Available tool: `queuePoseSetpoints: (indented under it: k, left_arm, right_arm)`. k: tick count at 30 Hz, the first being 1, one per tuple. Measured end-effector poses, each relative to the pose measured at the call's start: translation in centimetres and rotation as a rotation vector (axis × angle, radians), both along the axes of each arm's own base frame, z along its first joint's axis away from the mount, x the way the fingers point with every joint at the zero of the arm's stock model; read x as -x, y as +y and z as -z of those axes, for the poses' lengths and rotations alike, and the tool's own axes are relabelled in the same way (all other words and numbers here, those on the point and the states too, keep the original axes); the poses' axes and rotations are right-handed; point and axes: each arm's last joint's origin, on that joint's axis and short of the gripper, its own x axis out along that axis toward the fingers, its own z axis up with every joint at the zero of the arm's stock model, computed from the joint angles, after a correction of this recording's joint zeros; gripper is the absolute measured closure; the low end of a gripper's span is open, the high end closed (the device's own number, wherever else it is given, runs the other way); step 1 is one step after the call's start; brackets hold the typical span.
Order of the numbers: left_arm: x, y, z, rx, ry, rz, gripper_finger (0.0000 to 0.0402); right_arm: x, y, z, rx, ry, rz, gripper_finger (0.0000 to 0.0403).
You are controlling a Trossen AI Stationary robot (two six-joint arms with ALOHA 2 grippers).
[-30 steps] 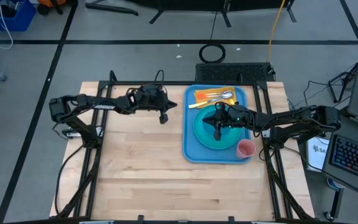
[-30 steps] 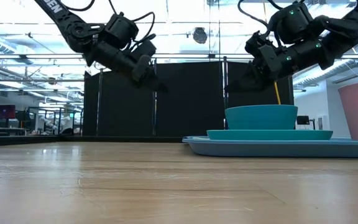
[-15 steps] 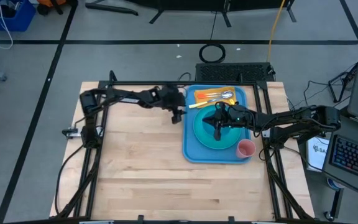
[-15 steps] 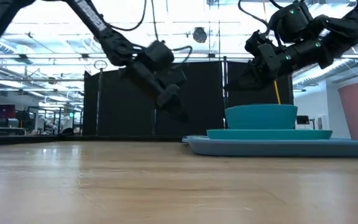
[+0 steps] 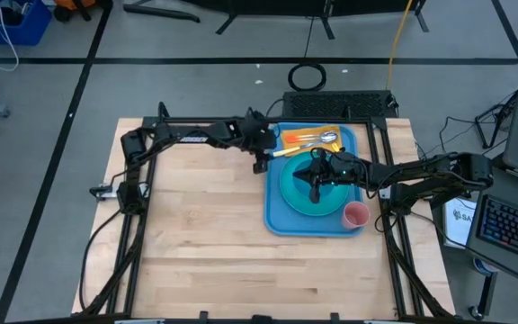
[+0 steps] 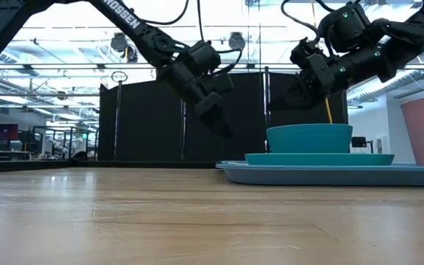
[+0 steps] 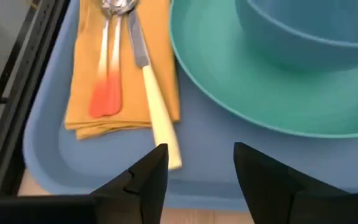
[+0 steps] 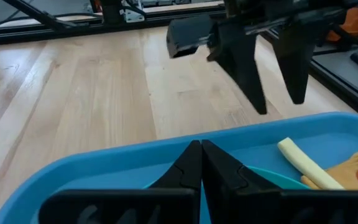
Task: Set up tray
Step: Adjust the yellow table knife on the yellow table napkin on the blue serving tray
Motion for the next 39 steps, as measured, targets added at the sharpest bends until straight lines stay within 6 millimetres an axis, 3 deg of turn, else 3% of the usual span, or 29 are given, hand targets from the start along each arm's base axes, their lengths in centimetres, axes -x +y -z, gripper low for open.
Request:
queuePoseSetpoints:
  k: [7,11,14,18,26,29,32,39]
  left_arm:
    - [1.1,1.7,-0.6,0.001,0.088,0.014,0.0249]
    - [1.7,2.7,-0.6,0.101,0.05,0.064,0.0274]
    - [1.5,3.0,0.1,0.076,0.063,0.046,0.0297]
    - [1.3,3.0,1.3,0.079,0.107,0.055,0.0321]
    - [-0.4,2.6,0.2,-0.103,0.187,0.045,0.0339]
    - [-0.6,2.5,-0.5,-0.075,0.165,0.09,0.0363]
    - [-0.5,2.4,-0.5,-0.02,0.152,0.111,0.0395]
    - [0.4,2.0,0.1,-0.069,0.279,0.195,0.0399]
  right_arm:
    - [0.0,0.0,0.0,0.001,0.0,-0.001,0.0403]
    - [0.0,0.0,0.0,0.001,-0.001,-0.001,0.0403]
    - [0.0,0.0,0.0,0.001,-0.001,-0.001,0.0403]
    - [0.0,0.0,-0.1,0.002,-0.007,0.0,0.0403]
    - [0.0,0.0,-0.1,0.001,-0.008,0.002,0.0403]
    - [0.0,0.0,0.0,0.0,-0.006,0.002,0.0403]
    - [0.0,0.0,0.0,0.003,0.001,0.001,0.0403]
    - [0.6,0.1,0.7,0.009,-0.028,0.003,0.0403]
